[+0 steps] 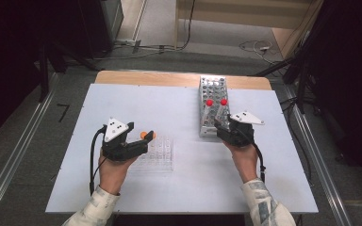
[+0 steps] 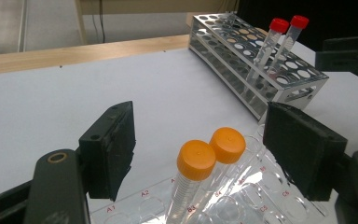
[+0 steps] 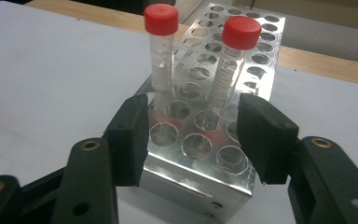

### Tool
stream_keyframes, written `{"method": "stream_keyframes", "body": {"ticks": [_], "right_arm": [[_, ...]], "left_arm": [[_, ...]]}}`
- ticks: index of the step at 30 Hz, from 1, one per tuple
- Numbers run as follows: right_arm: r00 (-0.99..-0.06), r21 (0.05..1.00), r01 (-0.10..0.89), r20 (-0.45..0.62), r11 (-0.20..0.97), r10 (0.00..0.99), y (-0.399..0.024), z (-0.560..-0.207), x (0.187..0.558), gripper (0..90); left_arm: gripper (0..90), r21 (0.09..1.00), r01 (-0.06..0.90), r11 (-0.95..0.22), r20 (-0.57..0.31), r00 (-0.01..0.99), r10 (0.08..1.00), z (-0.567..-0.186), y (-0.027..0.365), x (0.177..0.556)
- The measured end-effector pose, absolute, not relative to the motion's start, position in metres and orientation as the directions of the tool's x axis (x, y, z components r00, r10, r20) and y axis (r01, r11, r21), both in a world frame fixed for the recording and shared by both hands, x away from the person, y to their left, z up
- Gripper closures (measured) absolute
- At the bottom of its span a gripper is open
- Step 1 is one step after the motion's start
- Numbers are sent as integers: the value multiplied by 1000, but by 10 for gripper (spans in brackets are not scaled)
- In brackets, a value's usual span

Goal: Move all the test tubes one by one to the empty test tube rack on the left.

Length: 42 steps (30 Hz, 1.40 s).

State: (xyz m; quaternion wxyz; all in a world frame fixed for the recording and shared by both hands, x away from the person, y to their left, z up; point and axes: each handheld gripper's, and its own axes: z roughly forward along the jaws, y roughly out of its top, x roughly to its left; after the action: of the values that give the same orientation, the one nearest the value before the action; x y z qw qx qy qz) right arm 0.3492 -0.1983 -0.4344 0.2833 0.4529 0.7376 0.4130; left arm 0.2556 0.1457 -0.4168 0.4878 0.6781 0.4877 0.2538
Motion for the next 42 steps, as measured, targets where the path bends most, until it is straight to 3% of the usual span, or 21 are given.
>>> {"method": "stream_keyframes", "body": {"ticks": [14,32,42], "right_arm": [[-386,861,459,-30,220,922,-197,-438,391,520],[-367,859,469,-22,205,930,-192,-447,403,708],[-363,896,400,-40,195,931,-192,-411,394,710]], "left_arm": [[257,908,415,-56,-130,406,905,-417,144,256],[256,909,414,-47,-138,404,904,-416,145,255],[229,906,422,-39,-145,395,907,-416,146,256]]}}
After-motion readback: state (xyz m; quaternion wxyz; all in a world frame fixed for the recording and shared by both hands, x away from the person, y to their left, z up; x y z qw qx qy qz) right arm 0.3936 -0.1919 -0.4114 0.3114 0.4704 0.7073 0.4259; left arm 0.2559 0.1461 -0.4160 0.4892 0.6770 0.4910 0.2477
